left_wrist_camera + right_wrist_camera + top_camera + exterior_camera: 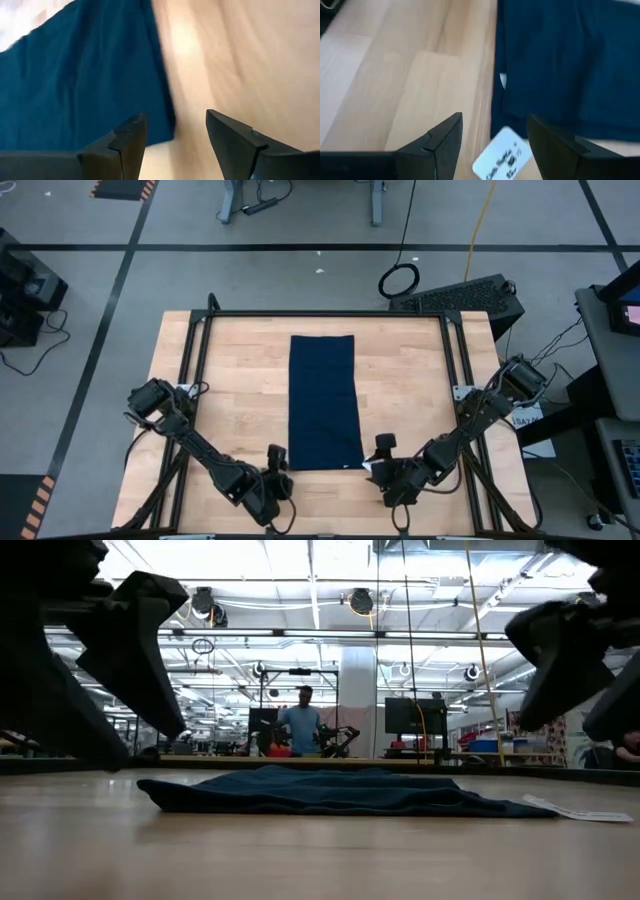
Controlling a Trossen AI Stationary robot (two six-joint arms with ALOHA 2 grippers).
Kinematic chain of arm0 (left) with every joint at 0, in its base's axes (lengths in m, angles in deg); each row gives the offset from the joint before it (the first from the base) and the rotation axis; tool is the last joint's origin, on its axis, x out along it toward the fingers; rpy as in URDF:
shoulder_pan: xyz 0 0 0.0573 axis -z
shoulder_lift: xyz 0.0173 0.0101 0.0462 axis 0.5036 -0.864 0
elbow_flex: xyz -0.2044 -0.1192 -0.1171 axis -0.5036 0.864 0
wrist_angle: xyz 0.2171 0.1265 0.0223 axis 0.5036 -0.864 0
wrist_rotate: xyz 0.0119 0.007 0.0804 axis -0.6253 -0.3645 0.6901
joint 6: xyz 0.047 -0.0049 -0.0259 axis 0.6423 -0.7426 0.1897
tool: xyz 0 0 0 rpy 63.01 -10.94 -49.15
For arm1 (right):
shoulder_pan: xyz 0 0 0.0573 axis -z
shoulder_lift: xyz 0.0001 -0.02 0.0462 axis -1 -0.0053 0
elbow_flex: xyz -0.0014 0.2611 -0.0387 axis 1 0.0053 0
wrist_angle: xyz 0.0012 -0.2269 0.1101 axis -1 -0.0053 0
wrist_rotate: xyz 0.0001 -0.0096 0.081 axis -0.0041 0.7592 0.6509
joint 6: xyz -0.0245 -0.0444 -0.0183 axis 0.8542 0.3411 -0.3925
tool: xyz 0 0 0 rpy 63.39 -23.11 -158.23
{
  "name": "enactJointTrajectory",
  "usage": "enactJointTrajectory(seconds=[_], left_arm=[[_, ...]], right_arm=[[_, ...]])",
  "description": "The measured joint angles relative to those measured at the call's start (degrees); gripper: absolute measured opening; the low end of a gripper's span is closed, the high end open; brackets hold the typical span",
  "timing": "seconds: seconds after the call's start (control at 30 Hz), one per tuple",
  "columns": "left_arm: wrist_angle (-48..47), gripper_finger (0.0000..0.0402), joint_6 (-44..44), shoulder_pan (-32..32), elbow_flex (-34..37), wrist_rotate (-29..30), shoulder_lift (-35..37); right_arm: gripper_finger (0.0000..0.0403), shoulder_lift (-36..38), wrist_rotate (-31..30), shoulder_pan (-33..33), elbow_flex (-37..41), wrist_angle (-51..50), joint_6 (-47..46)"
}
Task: Roll towel
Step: Roll the dark blue towel
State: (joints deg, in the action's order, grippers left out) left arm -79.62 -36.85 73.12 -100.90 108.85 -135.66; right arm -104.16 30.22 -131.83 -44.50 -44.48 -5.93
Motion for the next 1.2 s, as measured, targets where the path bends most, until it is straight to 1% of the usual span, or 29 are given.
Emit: enactJointTrajectory(seconds=[0.1, 0.2, 0.3, 0.4, 0.57, 0.73, 0.87, 1.07, 1.2], left_arm=[[-0.2, 0.021, 0.1, 0.2, 1.6, 1.3, -0.1], [2.0, 0.021, -0.7, 0.0, 5.7, 1.6, -0.1], [7.8, 0.021, -1.5, 0.1, 9.1, 3.2, 0.1], [10.7, 0.021, -0.8, 0.3, 10.1, 4.5, 0.1], [12.0, 0.021, 2.6, 0.3, 10.2, 5.2, 0.0], [12.0, 0.0204, 5.8, -0.3, 10.2, 5.0, 0.0], [12.3, 0.0176, 8.9, -1.3, 10.1, 2.8, 0.0], [13.0, 0.0108, 13.7, -3.7, 10.1, -0.8, 0.0], [12.9, 0.0063, 15.5, -5.7, 10.1, -4.7, 0.1]], right_arm=[[0.0212, 0.0, 0.0, 0.0, 0.0, 0.3, 5.9], [0.0212, 0.0, -0.1, 0.4, 0.0, 0.3, 10.3], [0.0212, 0.0, -1.6, 1.4, 0.0, 0.2, 10.6], [0.0212, 0.0, -1.5, 2.6, 0.0, 0.4, 10.6], [0.0212, -0.1, -1.0, 3.9, 3.6, 6.7, 11.5], [0.0212, -0.1, -0.7, 4.2, 8.5, 20.1, 11.4], [0.0212, -0.1, -0.6, 4.2, 10.9, 27.5, 9.0], [0.0212, -0.1, -1.0, 4.1, 11.1, 28.4, 5.9], [0.0212, -0.1, -1.0, 3.8, 11.1, 28.5, 5.1]])
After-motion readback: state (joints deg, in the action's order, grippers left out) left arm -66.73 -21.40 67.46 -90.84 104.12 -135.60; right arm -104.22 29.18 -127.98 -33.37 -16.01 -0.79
